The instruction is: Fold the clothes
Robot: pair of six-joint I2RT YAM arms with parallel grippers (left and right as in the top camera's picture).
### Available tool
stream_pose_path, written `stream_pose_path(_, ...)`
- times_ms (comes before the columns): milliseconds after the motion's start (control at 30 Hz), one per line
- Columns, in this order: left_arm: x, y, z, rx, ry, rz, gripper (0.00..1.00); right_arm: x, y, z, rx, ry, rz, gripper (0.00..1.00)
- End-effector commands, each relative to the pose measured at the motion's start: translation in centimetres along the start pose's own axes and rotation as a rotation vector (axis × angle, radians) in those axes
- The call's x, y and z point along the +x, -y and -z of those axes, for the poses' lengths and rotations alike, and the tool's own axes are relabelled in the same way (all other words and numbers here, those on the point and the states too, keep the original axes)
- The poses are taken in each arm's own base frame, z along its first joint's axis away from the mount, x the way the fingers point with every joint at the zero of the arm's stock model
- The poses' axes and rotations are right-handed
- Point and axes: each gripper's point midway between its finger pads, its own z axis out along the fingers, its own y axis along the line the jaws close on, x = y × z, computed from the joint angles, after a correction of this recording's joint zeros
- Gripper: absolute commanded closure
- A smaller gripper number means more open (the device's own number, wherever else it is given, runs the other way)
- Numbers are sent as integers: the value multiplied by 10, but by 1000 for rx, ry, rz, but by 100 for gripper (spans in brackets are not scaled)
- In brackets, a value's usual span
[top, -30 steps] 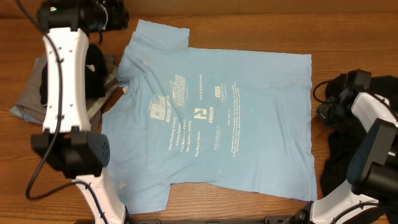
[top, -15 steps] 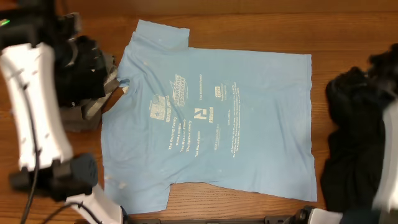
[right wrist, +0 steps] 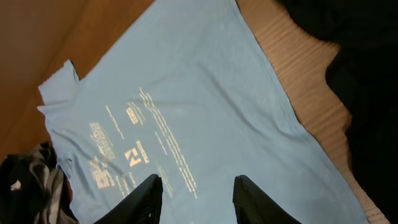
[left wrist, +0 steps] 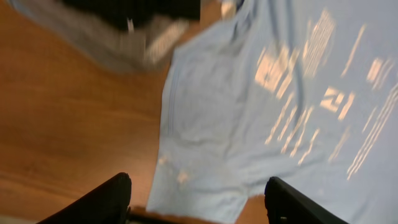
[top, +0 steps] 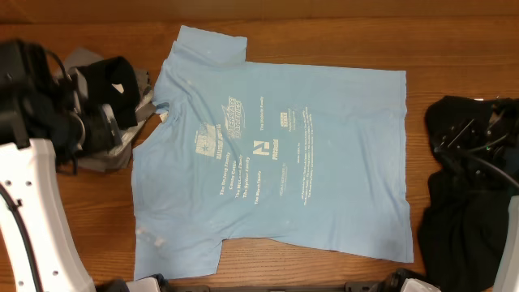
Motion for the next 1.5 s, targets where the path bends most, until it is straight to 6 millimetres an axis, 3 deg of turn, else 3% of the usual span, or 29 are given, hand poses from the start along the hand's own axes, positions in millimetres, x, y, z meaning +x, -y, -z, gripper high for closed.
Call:
stream_pose_path(0,32,-11,-38,-27,-75,56,23,16,15,-24,38,-92,-50,55)
stream_pose_path(167,76,-22,-121,11,-247,185,17,55,47,-75,99,-285,-158,56)
stream_pose_path(300,111,-23,-160,73,-364,263,19,76,59,-97,100,-351,-187,57)
stream_pose_path(467,132,-22,-184,92,-461,336,33,84,65,-103,112,-373,-198,55)
stream_pose_path(700,126,-61,-219,-103,-447,379,22,84,67,-106,115,-370,-196,55)
stream_pose_path(800,135,-63,-233,-94,-522,324,13,84,67,-106,114,-369,-196,55)
stream_pose_path(1000,156,-69,-255,-117,-658,284,10,83,66,-106,111,-362,-193,55)
stream_pose_path(1067,160,-69,-261,-117,-681,286,15,82,66,-107,110,-360,-192,55)
stream_pose_path(1167,161,-69,-268,-114,-692,288,39,82,66,-107,110,-359,-192,55)
stream_pose_path(1200,161,-69,-268,-113,-690,288,41,82,66,-107,110,-359,-193,55)
stream_pose_path(1267,159,-69,-269,-109,-681,288,62,81,68,-107,126,-350,-217,54)
stream_pose_path(1333,158,-68,-269,-101,-676,290,75,77,74,-108,168,-325,-248,50)
stream_pose_path(1467,154,-62,-270,-56,-668,280,85,73,82,-108,216,-294,-271,49)
